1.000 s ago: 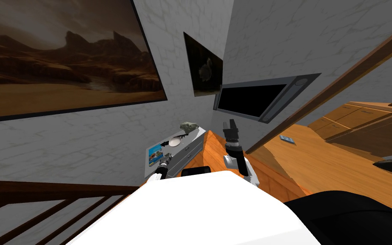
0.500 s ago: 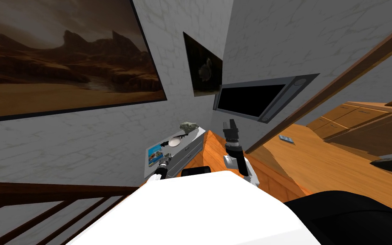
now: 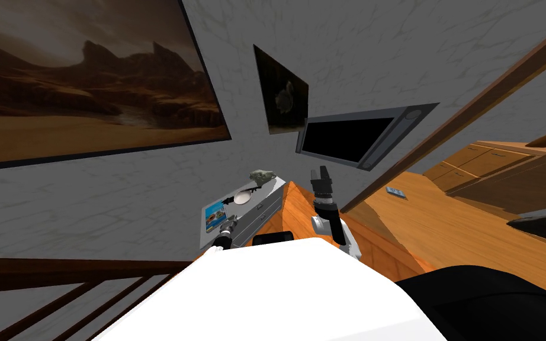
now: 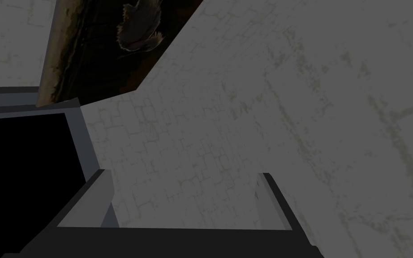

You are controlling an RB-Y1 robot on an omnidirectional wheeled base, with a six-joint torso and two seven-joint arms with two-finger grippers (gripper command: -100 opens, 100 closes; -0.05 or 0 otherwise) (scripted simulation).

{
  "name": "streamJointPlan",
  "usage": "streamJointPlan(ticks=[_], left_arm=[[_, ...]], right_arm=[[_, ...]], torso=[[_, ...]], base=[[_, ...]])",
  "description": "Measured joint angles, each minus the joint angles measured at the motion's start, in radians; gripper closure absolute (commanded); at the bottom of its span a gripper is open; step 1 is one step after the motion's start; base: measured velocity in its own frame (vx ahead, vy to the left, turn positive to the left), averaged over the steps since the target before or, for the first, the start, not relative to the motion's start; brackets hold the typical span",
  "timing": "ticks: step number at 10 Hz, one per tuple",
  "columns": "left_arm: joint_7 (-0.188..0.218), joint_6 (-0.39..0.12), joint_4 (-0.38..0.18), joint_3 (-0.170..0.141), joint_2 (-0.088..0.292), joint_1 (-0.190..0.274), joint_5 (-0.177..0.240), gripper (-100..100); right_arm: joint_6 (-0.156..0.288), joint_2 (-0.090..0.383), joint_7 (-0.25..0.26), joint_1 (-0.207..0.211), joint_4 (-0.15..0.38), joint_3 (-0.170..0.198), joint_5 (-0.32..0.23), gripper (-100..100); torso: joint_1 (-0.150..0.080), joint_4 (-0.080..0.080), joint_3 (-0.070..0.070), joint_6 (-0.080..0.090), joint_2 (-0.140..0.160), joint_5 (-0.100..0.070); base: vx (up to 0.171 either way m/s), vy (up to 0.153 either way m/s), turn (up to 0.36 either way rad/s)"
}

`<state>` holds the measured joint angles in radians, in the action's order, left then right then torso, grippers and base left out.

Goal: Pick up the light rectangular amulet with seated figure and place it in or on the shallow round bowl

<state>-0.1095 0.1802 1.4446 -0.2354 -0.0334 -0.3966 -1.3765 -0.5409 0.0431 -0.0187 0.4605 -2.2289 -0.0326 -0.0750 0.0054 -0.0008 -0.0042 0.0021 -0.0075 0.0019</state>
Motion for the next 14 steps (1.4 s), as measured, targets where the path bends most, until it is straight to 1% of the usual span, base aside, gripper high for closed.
streamJointPlan(ticks=[1, 2, 4, 6, 7, 8, 9, 10, 11, 12, 13, 14], left_arm=[[0.006, -0.003, 0.002, 0.007, 0.022, 0.003, -0.001, 100], [-0.006, 0.002, -0.004, 0.0, 0.035, 0.014, 0.008, 100], [0.01, -0.017, 0.011, 0.03, 0.085, 0.022, 0.004, 100], [0.027, -0.041, 0.022, 0.059, 0.125, 0.039, 0.004, 100], [0.031, -0.057, 0.022, 0.071, 0.141, 0.062, 0.009, 100], [0.014, -0.06, 0.012, 0.063, 0.139, 0.096, 0.023, 100], [0.018, -0.072, 0.022, 0.075, 0.151, 0.102, 0.026, 100], [0.038, -0.088, 0.033, 0.093, 0.167, 0.097, 0.023, 100], [0.068, -0.122, 0.042, 0.126, 0.19, 0.106, 0.024, 100], [0.068, -0.136, 0.036, 0.123, 0.179, 0.135, 0.031, 100], [0.081, -0.167, 0.042, 0.152, 0.193, 0.149, 0.04, 100], [0.072, -0.163, 0.036, 0.125, 0.156, 0.168, 0.033, 100]], right_arm=[[0.0, 0.0, 0.0, 0.0, 0.0, 0.0, 0.0, 0], [0.0, 0.0, 0.0, 0.0, 0.0, 0.0, 0.0, 0], [0.0, 0.0, 0.0, 0.0, 0.0, 0.0, 0.0, 0], [0.0, 0.0, 0.0, 0.0, 0.0, 0.0, 0.0, 0], [0.0, 0.0, 0.0, 0.0, 0.0, 0.0, 0.0, 0], [0.0, 0.0, 0.0, 0.0, 0.0, 0.0, 0.0, 0], [0.0, 0.0, 0.0, 0.0, 0.0, 0.0, 0.0, 0], [0.0, 0.0, 0.0, 0.0, 0.0, 0.0, 0.0, 0], [0.0, 0.0, 0.0, 0.0, 0.0, 0.0, 0.0, 0], [0.0, 0.0, 0.0, 0.0, 0.0, 0.0, 0.0, 0], [0.0, 0.0, 0.0, 0.0, 0.0, 0.0, 0.0, 0], [0.0, 0.0, 0.0, 0.0, 0.0, 0.0, 0.0, 0]], torso=[[-0.001, 0.0, 0.0, 0.0, 0.0, -0.001], [-0.003, 0.0, 0.0, 0.001, -0.001, -0.001], [-0.003, 0.001, 0.0, 0.001, 0.0, -0.001], [-0.002, 0.0, 0.0, 0.001, 0.0, -0.002], [-0.001, 0.001, 0.001, 0.001, 0.0, -0.002], [0.001, 0.001, 0.001, 0.0, 0.001, -0.001], [0.001, 0.001, 0.001, 0.0, 0.001, -0.001], [0.001, 0.0, 0.001, -0.001, 0.001, -0.001], [0.002, 0.001, 0.001, 0.0, 0.001, -0.001], [0.004, 0.001, 0.002, -0.001, 0.002, 0.0], [0.005, 0.002, 0.002, -0.001, 0.002, 0.001], [0.006, 0.001, 0.002, -0.001, 0.002, 0.001]], base=[[0.0, -0.046, -0.022], [-0.01, -0.039, -0.015], [-0.017, -0.028, -0.011], [-0.019, -0.004, -0.001], [-0.029, 0.038, 0.017], [-0.022, 0.039, 0.001], [-0.012, 0.023, 0.002], [-0.022, 0.038, 0.042], [-0.046, 0.075, 0.049], [-0.031, 0.083, 0.027], [-0.026, 0.088, 0.027], [-0.034, 0.064, 0.012]])
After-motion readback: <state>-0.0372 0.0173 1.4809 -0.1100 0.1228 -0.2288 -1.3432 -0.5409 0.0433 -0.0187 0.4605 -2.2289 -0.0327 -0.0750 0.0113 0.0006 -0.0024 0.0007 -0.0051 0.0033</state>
